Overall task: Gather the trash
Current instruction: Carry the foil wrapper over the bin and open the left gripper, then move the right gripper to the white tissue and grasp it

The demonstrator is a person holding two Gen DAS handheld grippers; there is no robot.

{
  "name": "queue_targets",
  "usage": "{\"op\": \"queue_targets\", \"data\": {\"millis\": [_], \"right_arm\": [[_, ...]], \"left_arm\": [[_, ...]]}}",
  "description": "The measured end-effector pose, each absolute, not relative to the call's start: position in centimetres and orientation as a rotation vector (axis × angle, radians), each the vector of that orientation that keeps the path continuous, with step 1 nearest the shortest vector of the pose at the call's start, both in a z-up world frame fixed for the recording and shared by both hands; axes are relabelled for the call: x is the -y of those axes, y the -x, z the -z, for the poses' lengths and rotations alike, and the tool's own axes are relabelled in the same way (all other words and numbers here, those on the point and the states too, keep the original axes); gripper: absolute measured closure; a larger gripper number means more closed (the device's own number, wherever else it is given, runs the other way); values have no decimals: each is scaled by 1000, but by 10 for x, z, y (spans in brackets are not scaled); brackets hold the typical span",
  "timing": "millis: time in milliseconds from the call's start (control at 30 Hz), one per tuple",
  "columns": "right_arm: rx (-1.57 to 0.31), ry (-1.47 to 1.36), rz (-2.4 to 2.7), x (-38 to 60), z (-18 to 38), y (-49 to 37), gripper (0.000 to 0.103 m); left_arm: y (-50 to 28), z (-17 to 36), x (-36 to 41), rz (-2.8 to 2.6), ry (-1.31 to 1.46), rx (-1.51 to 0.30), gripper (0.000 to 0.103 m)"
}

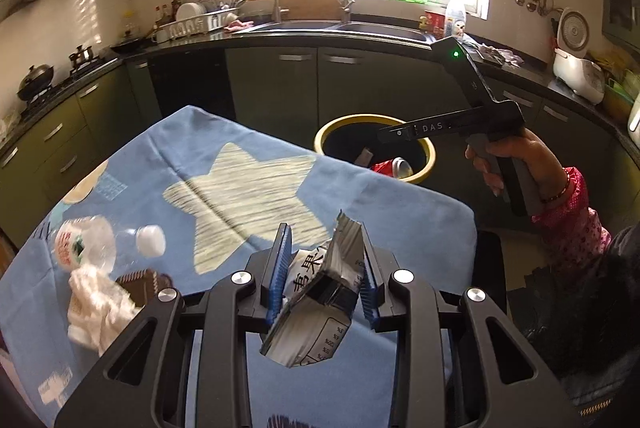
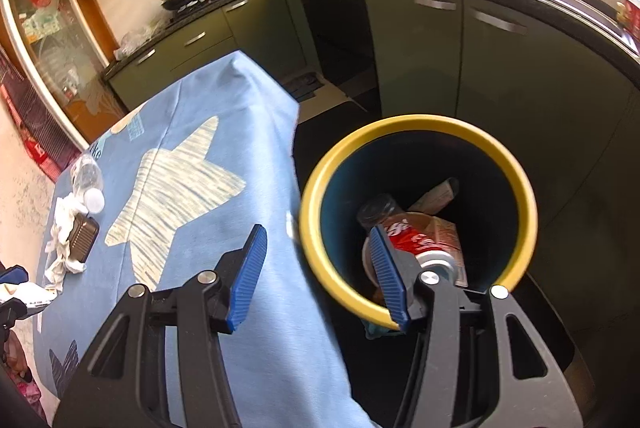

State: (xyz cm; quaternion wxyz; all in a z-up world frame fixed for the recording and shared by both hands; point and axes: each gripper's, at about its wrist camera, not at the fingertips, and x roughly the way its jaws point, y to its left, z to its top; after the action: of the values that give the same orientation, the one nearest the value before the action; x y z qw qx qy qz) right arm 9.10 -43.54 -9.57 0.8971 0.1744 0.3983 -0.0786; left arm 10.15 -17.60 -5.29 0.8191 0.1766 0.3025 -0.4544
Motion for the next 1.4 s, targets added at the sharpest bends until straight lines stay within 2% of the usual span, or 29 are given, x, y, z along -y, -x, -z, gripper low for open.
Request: {"op": "queue_targets", "data": {"millis": [400,667,733,767,800,1000,1100,1400], "right_arm": [[-782,-466,360,521,104,-37,52],[-794,-499,404,547,112,-24,52],[-794,-499,405,549,112,-22,52],[-794,-501,404,549,112,-22,52],[-793,-502,404,550,112,-22,52],[-812,-503,391,546,117,-27,52],[-824,-500,366,539,120,-36,52],[-853,-407,274,491,110,-71,52]], "left_arm": [[-135,56,363,1272,-486,-678,72],[-182,82,468,1273,-492,-746,71],[-193,92,486,1247,-474,-764,55],[-197,95,491,1220,-466,-767,33],[-200,97,492,1203,-460,-760,26],[-196,83,470,1160,-428,-733,24],[-181,68,429,1123,-409,-681,18],[-153,41,276,940,-321,-597,15]]}}
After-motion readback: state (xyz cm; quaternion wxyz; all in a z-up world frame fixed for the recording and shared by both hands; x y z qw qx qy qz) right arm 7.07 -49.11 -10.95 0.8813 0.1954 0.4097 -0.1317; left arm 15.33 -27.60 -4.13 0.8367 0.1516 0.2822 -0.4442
